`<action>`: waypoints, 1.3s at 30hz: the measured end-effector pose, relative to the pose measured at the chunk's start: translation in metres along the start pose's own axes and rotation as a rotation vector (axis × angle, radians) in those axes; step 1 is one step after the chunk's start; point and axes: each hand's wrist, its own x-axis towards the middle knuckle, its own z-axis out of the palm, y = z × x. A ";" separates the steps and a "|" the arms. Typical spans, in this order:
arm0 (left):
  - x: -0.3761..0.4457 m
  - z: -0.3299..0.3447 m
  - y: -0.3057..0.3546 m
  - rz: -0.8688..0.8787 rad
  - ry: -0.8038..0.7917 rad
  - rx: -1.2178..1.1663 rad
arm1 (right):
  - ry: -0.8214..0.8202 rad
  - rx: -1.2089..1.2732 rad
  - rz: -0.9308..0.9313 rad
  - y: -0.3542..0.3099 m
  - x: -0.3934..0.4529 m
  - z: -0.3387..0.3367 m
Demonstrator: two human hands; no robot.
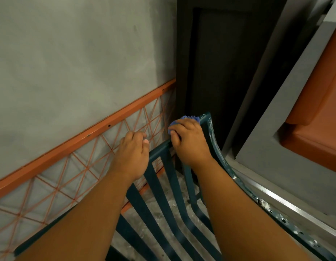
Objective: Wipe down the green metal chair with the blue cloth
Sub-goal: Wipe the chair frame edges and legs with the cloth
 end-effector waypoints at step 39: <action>-0.001 -0.002 0.004 0.009 -0.042 0.038 | 0.124 0.590 0.786 -0.032 -0.126 0.079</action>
